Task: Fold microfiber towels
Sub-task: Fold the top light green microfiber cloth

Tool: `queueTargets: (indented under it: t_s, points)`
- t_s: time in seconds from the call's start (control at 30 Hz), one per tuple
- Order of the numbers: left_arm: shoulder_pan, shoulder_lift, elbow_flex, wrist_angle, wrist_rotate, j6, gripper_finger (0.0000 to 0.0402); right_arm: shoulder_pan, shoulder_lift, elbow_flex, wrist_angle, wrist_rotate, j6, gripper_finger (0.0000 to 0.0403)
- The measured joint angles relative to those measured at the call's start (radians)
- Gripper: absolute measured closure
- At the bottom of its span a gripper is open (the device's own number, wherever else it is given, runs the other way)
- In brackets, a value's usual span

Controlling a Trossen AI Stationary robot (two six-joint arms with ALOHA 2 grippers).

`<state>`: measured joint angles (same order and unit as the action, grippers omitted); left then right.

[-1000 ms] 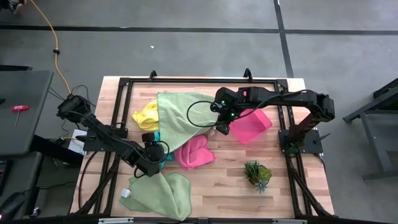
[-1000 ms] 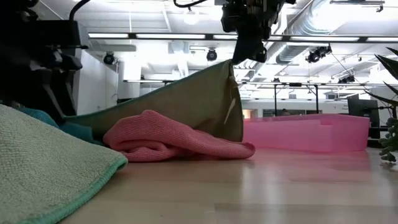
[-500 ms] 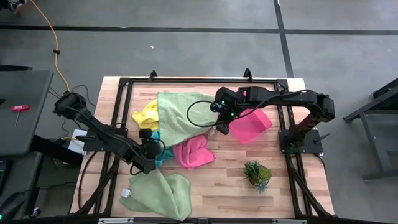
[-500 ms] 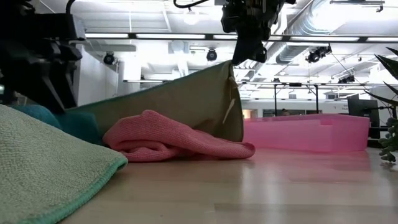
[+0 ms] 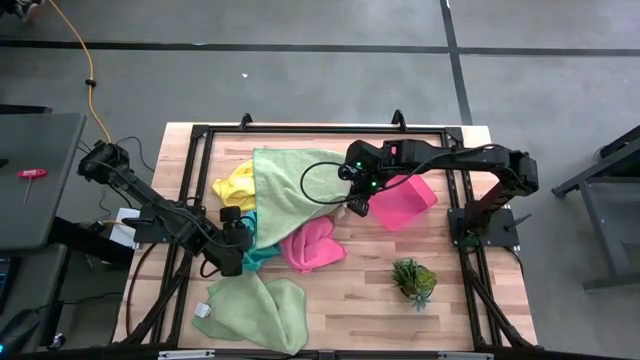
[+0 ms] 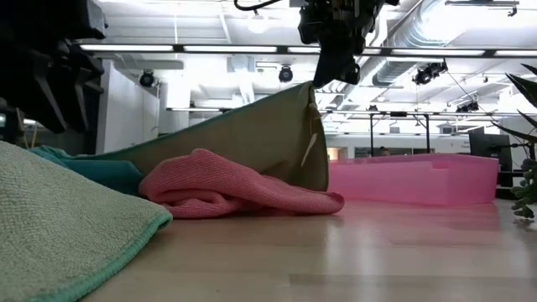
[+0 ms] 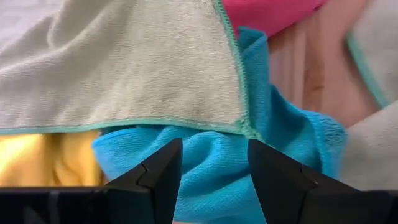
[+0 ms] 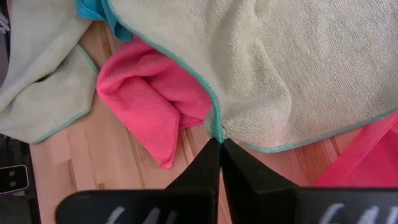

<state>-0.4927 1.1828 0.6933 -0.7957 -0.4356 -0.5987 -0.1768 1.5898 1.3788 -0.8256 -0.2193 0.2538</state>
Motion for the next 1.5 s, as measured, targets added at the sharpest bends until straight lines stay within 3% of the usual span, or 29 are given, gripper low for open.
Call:
queueTargets:
  t_s: [0.23,0.57,0.83,1.1,1.23,1.5]
  points:
    - [-0.018,0.006,-0.039,0.164,0.097,0.008,0.0232,0.0,0.0,0.0,0.0,0.001,0.0,0.0403]
    - [-0.052,0.008,-0.079,0.158,-0.018,-0.018,0.0232,0.0,0.0,0.0,0.0,0.002,0.008,0.0403]
    - [-0.056,0.049,-0.079,0.167,0.028,0.053,0.0232,0.0,0.0,0.0,0.0,0.002,0.008,0.0403]
    - [-0.067,0.075,-0.079,0.167,-0.013,0.056,0.0237,0.0,0.0,0.0,0.0,0.004,0.008,0.0403]
    - [-0.066,0.076,-0.079,0.166,-0.022,0.053,0.0271,0.0,0.0,0.0,0.0,0.004,0.008,0.0403]
    - [-0.066,0.076,-0.079,0.166,0.0,0.053,0.0386,0.0,0.0,0.0,0.0,0.004,0.008,0.0403]
